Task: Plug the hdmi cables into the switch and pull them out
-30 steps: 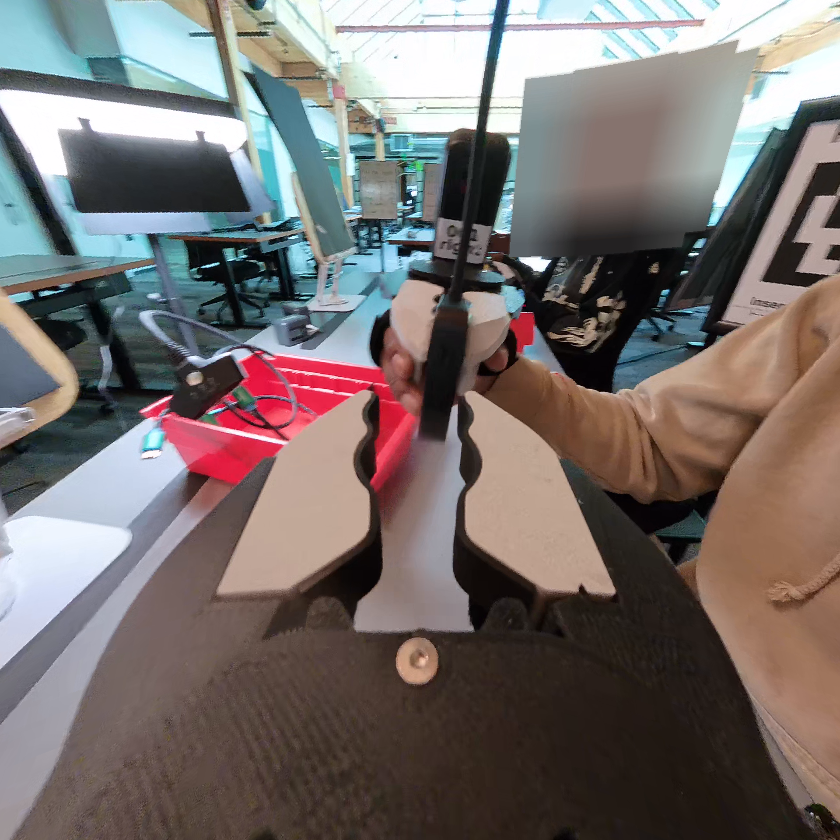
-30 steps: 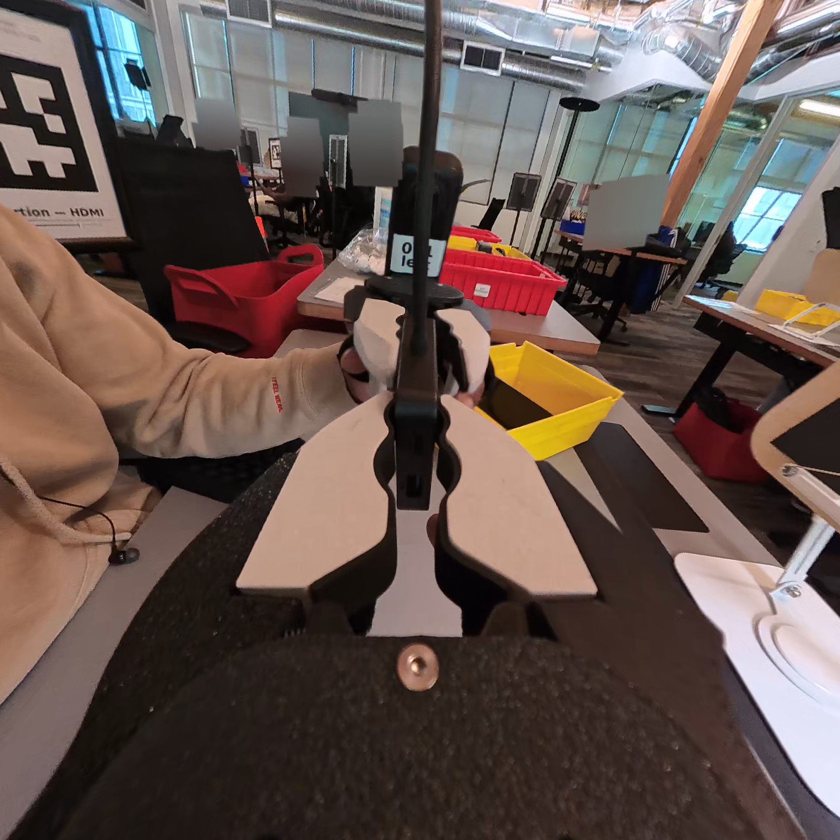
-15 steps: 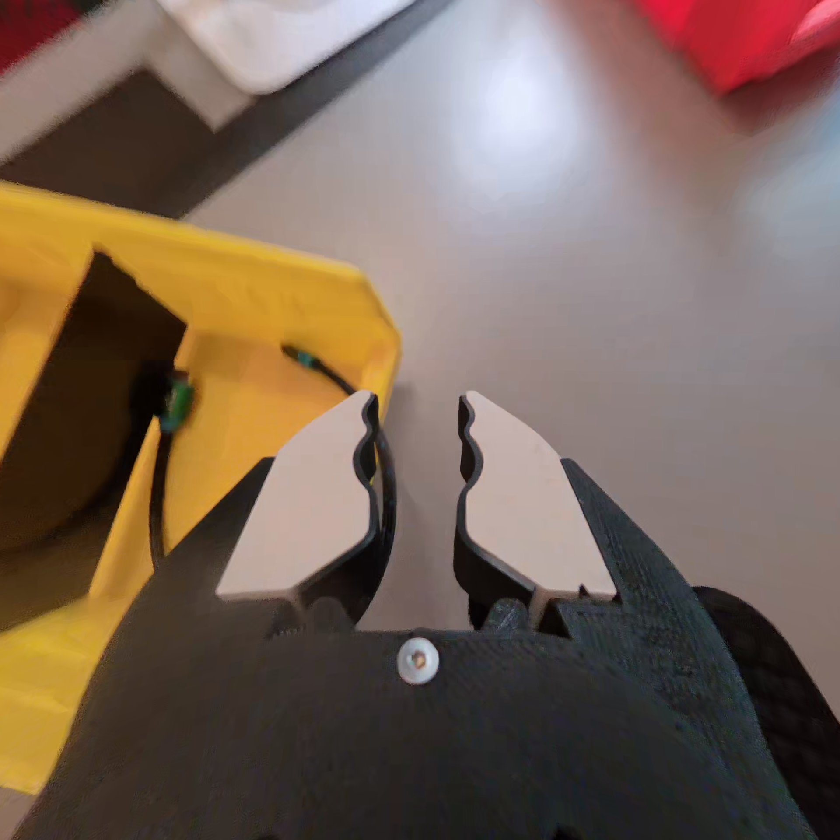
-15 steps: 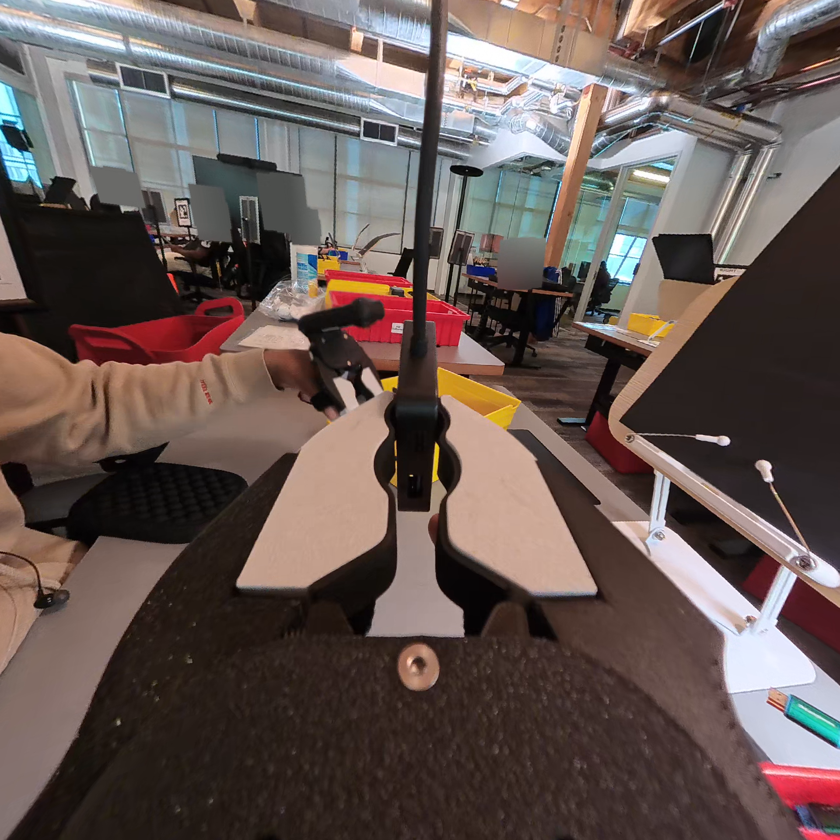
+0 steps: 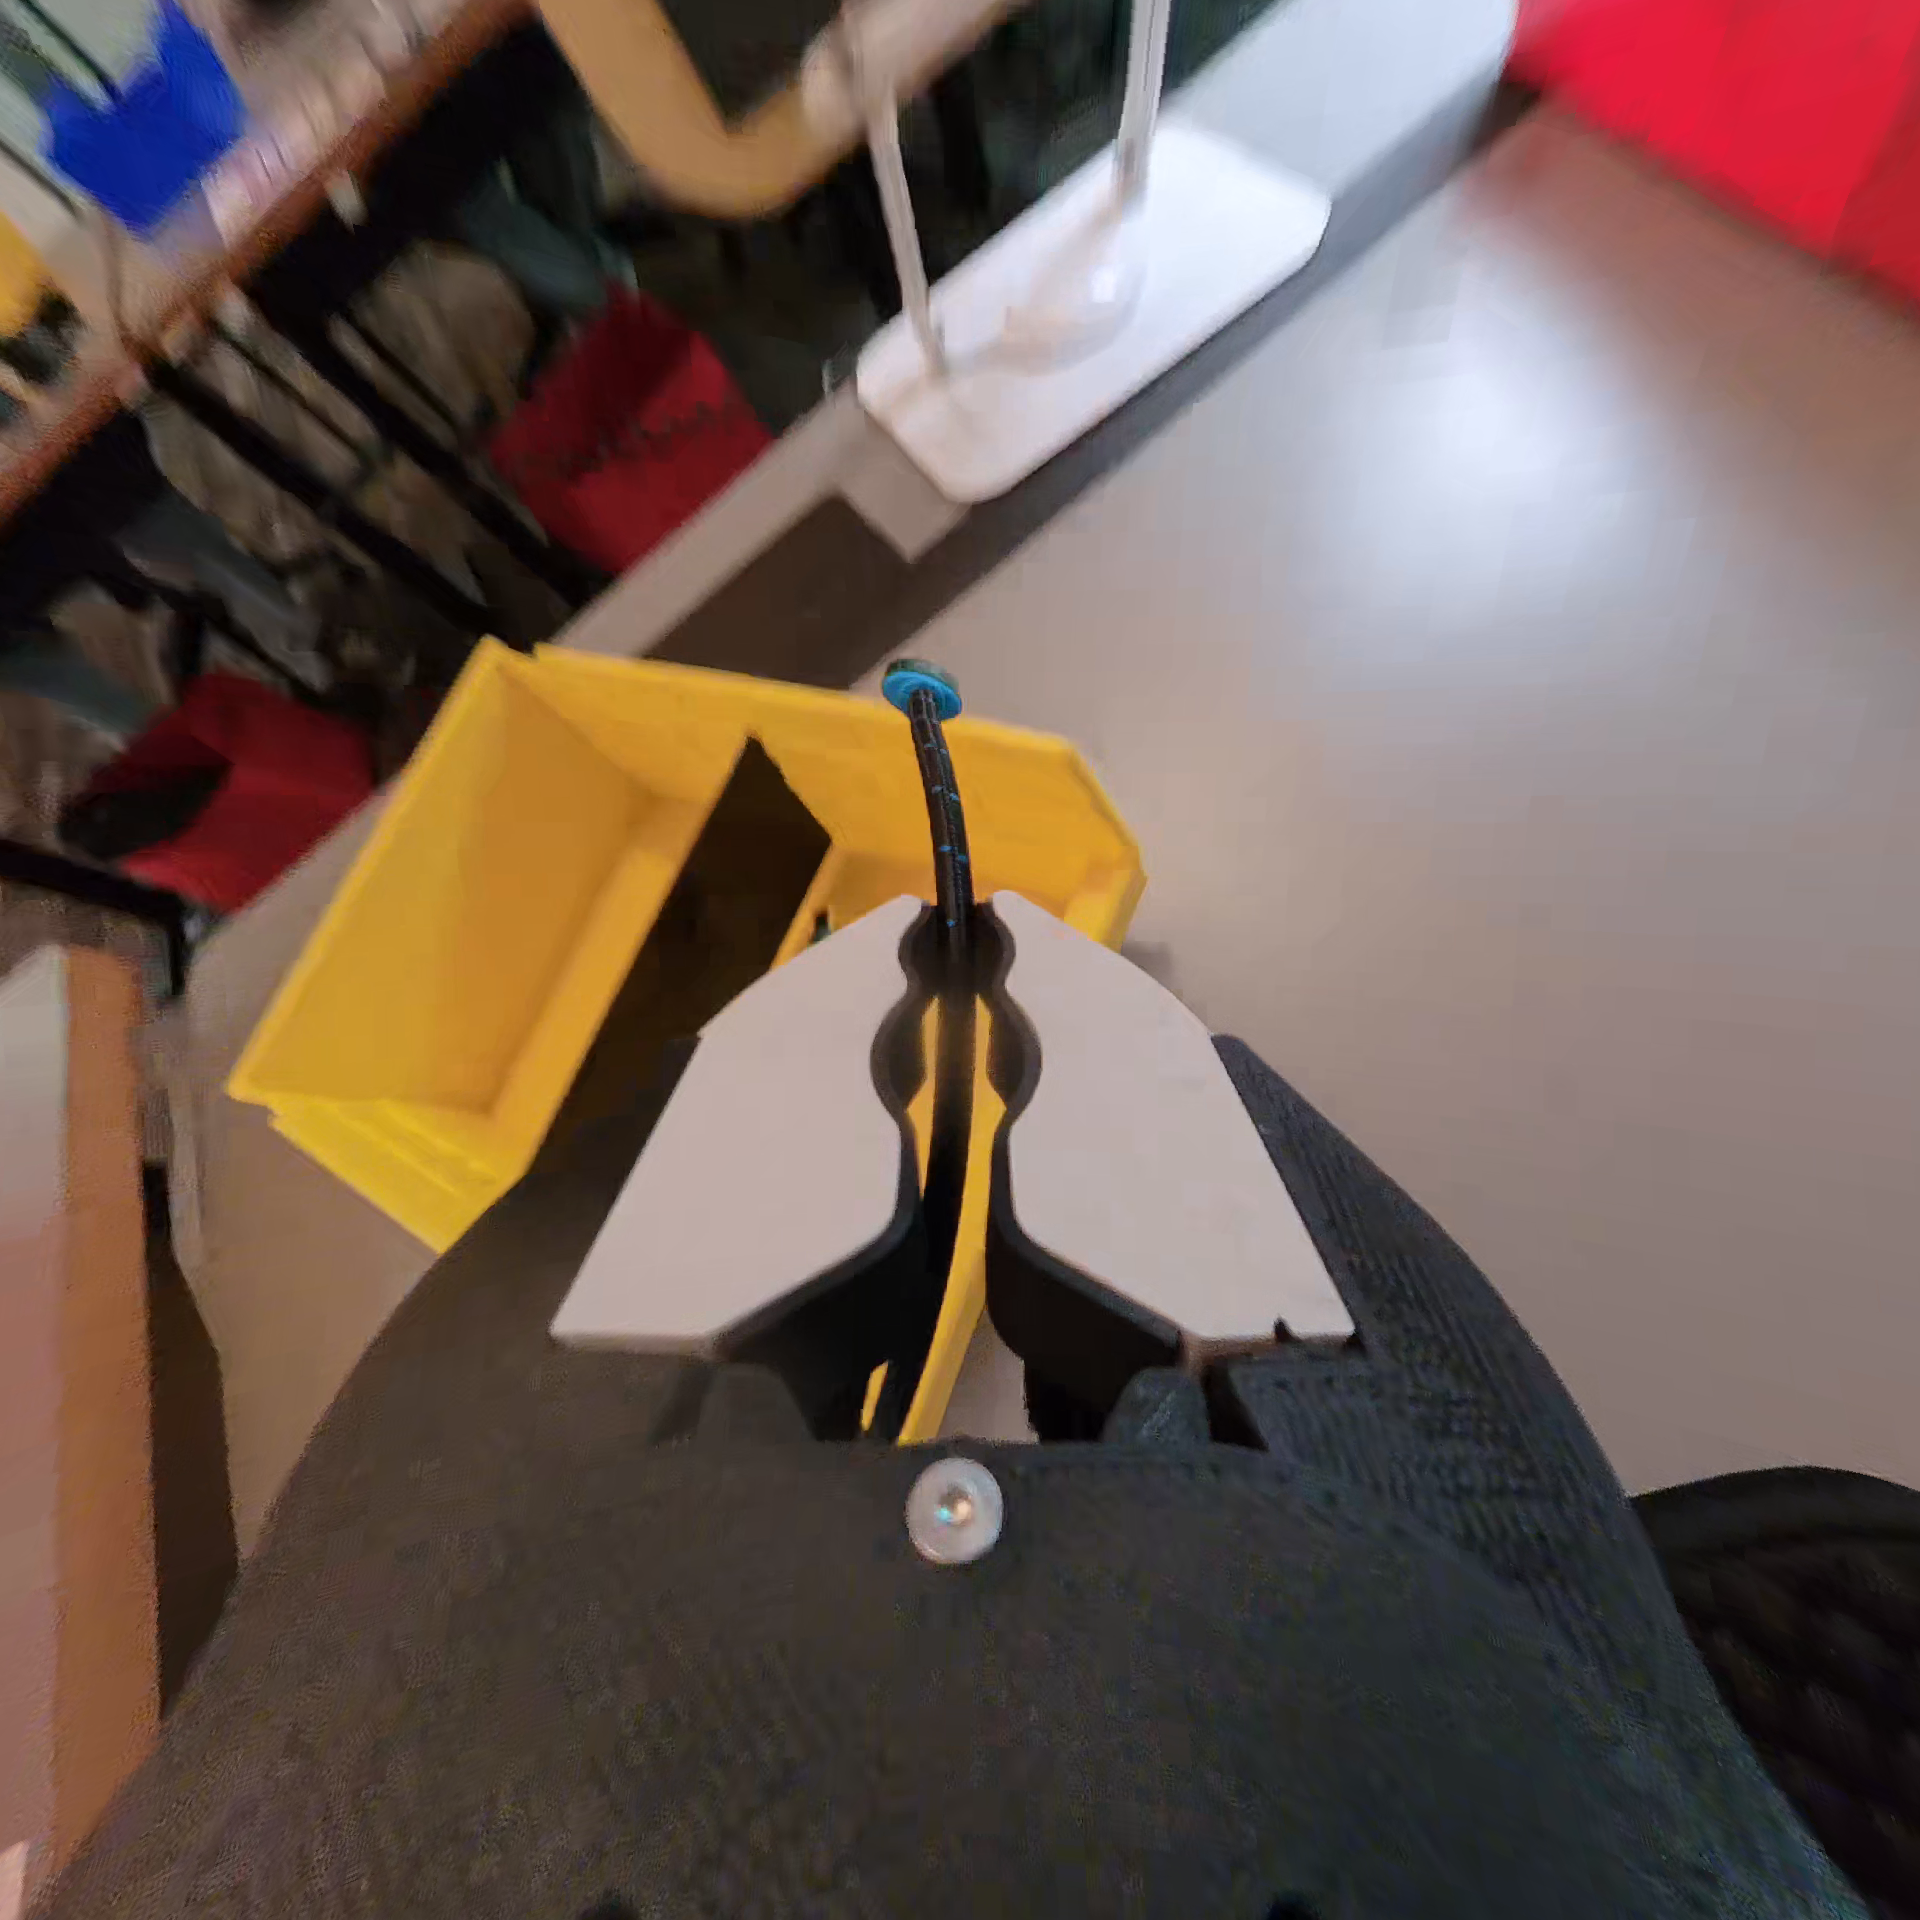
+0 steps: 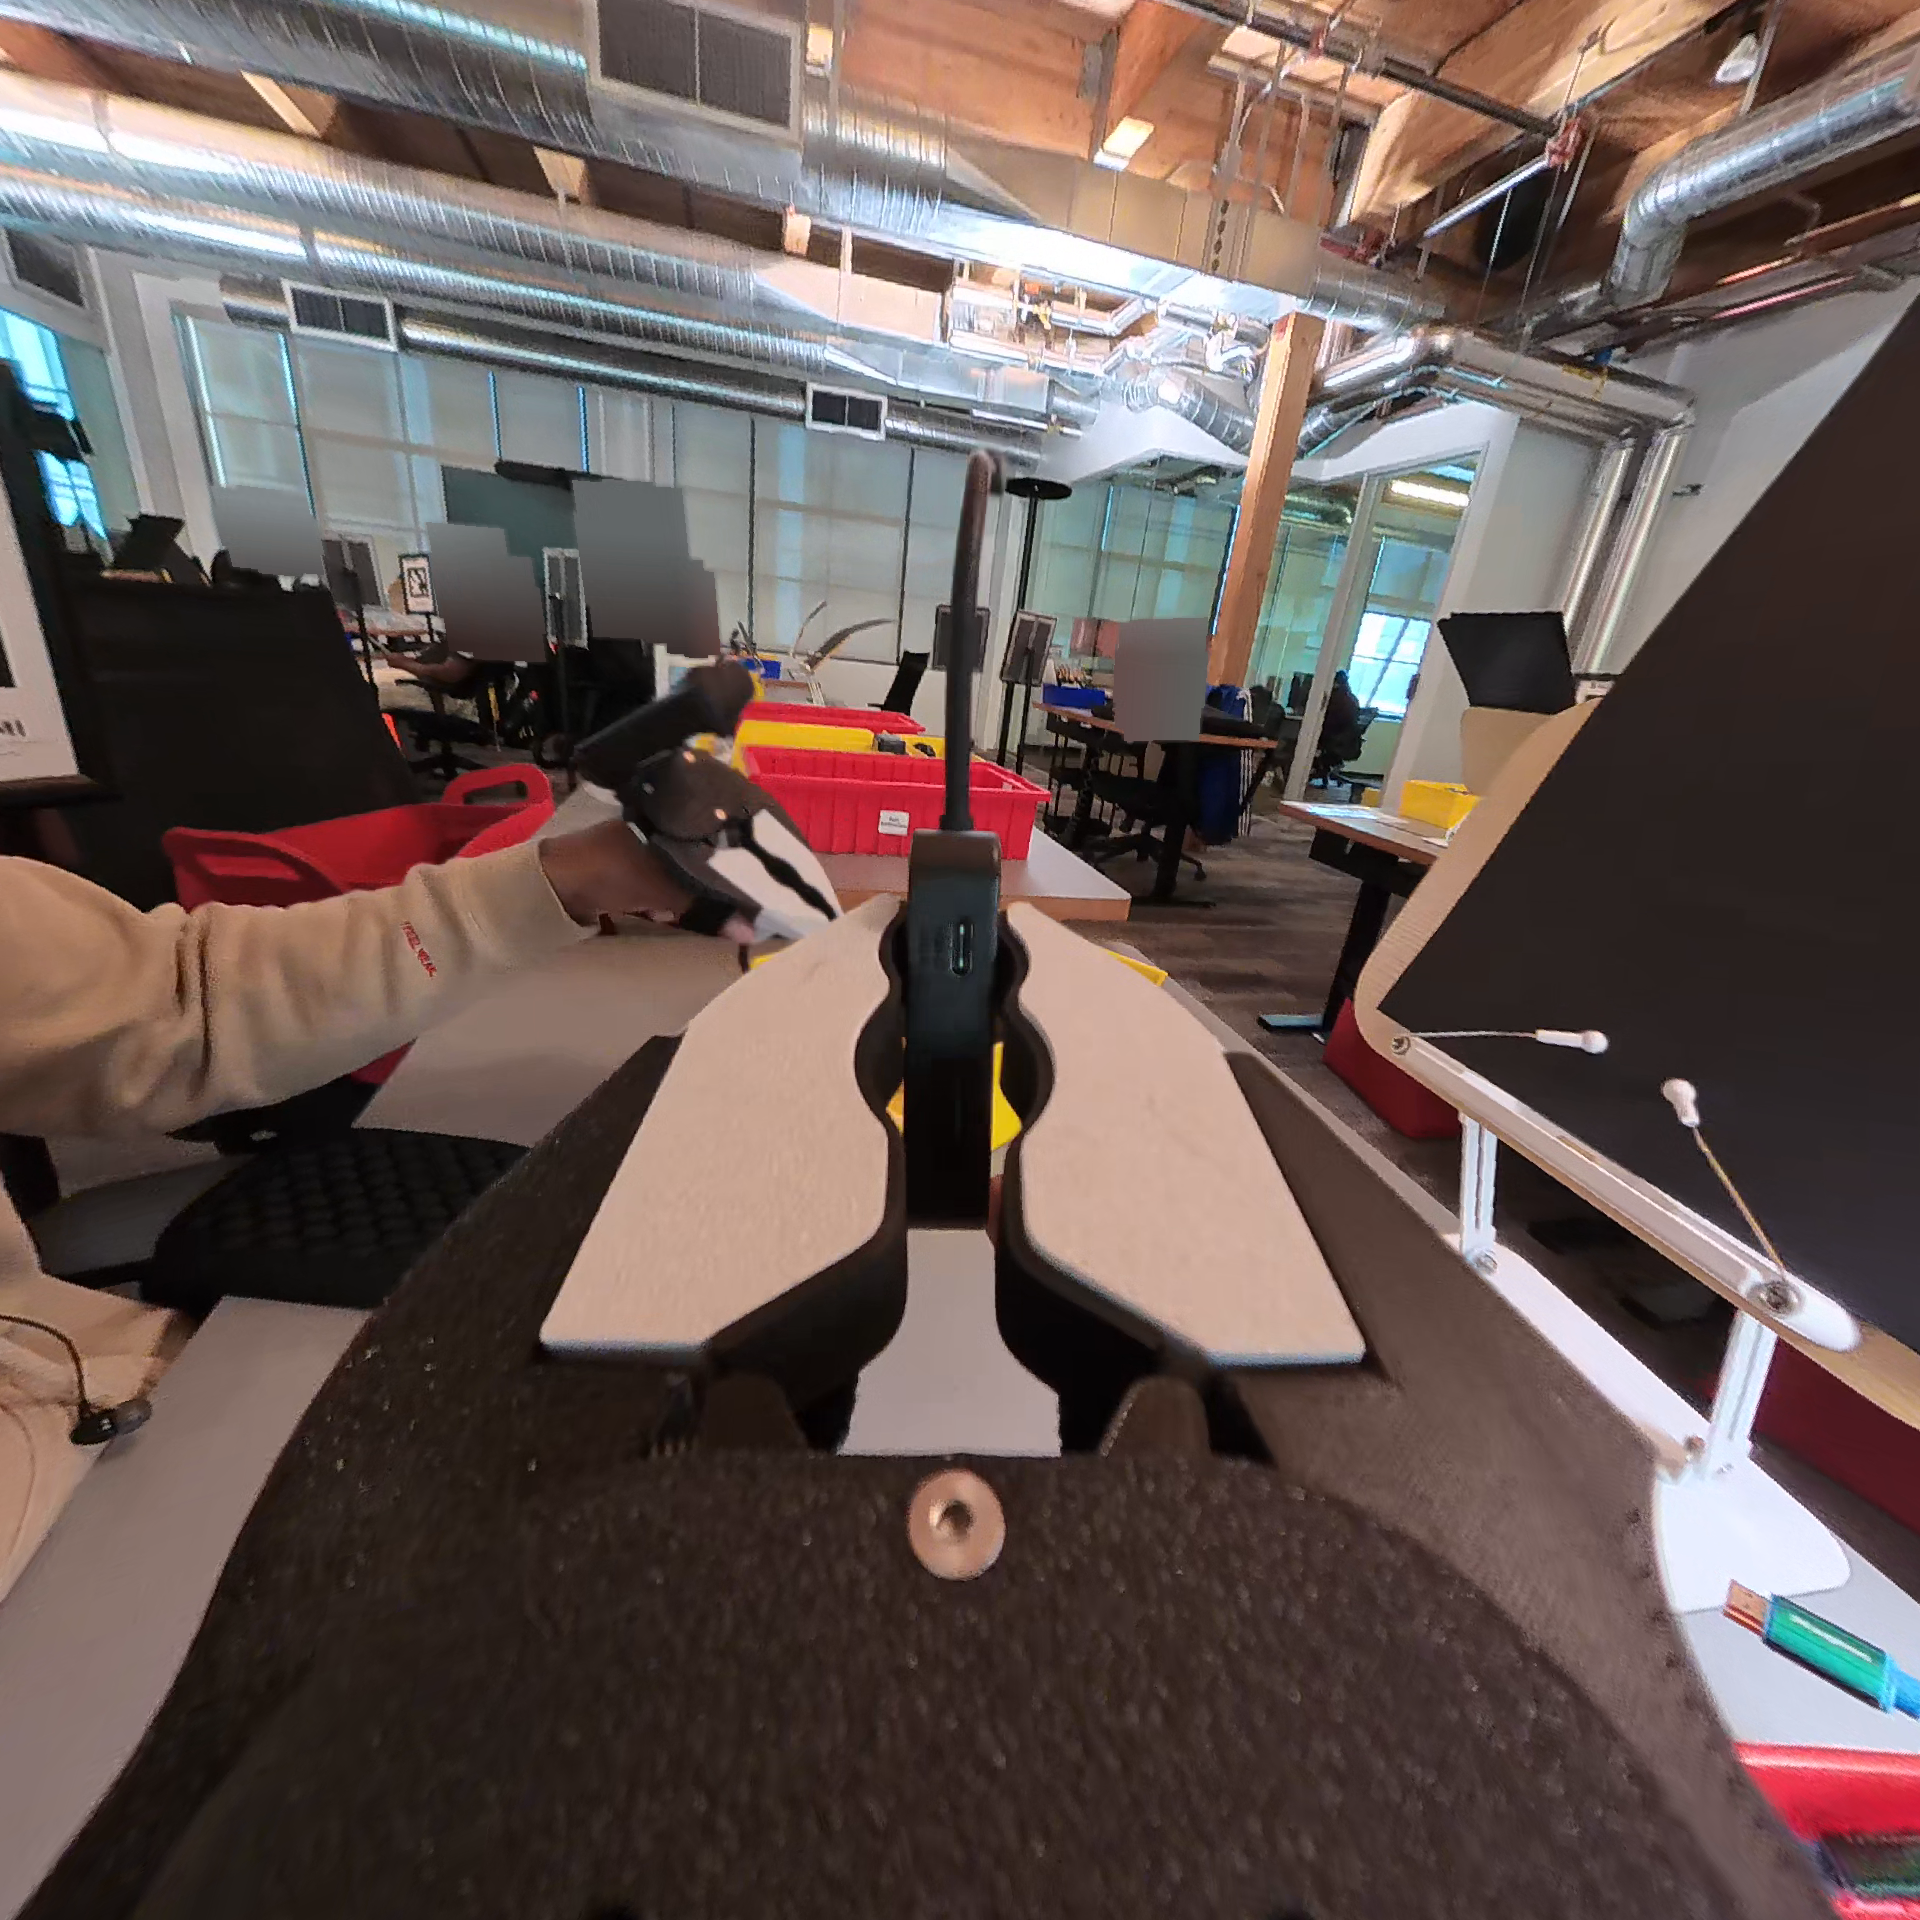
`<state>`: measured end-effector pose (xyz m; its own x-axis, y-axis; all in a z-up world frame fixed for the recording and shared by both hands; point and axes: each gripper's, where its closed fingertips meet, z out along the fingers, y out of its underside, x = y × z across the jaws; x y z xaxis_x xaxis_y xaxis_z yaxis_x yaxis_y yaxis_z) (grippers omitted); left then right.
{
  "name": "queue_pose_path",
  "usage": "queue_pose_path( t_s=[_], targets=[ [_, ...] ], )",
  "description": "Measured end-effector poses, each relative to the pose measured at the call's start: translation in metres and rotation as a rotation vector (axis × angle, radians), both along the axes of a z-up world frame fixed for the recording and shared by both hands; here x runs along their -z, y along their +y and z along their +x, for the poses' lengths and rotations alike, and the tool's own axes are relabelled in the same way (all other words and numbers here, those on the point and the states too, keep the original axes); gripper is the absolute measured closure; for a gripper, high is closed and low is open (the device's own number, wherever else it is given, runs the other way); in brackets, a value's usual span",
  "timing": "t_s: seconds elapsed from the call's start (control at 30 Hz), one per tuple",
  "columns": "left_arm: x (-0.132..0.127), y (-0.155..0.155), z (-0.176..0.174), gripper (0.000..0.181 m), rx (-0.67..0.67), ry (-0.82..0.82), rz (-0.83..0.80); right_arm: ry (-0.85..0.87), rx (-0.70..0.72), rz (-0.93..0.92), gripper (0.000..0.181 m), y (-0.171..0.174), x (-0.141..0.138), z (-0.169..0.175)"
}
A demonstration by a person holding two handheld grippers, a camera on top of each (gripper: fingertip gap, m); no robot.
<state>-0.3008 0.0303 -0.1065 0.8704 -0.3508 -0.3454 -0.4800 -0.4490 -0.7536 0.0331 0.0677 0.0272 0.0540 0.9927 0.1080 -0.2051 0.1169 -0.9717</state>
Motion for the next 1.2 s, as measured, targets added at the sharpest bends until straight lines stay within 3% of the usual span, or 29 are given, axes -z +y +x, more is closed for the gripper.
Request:
queue_pose_path(
  t_s=[0.17, 0.3, 0.4, 0.57, 0.73, 0.87, 0.93, 1.03, 1.1, 1.2],
  targets=[
    [-0.081, -0.044, 0.070, 0.174, 0.294, -0.193, 0.201, 0.054, -0.042, -0.021, 0.168, -0.003, -0.007, 0.008],
    [-0.101, -0.080, 0.134, 0.174, 0.594, -0.393, 0.258, 0.123, -0.103, -0.055, 0.168, -0.007, -0.013, 0.014],
    [-0.077, -0.088, 0.173, 0.175, 0.739, -0.489, 0.260, 0.172, -0.138, -0.081, 0.168, -0.009, -0.018, 0.020],
    [0.019, -0.092, 0.227, 0.174, 0.863, -0.360, 0.216, 0.237, -0.182, -0.132, 0.168, -0.008, -0.020, 0.030],
    [0.081, -0.084, 0.220, 0.174, 0.824, -0.070, 0.089, 0.287, -0.232, -0.185, 0.168, -0.002, -0.019, 0.036],
    [0.124, -0.070, 0.195, 0.173, 0.714, -0.036, -0.120, 0.314, -0.278, -0.231, 0.168, 0.002, -0.015, 0.035],
    [0.131, -0.069, 0.188, 0.165, 0.680, -0.066, -0.193, 0.310, -0.287, -0.239, 0.168, 0.002, -0.014, 0.031],
    [0.122, -0.062, 0.187, 0.159, 0.614, -0.152, -0.220, 0.303, -0.300, -0.251, 0.168, 0.003, -0.011, 0.027],
    [0.106, -0.055, 0.194, 0.157, 0.594, -0.232, -0.205, 0.307, -0.315, -0.267, 0.168, 0.004, -0.009, 0.024],
    [0.062, -0.039, 0.217, 0.154, 0.606, -0.389, -0.105, 0.323, -0.357, -0.289, 0.168, 0.002, -0.008, 0.018]
  ],
)
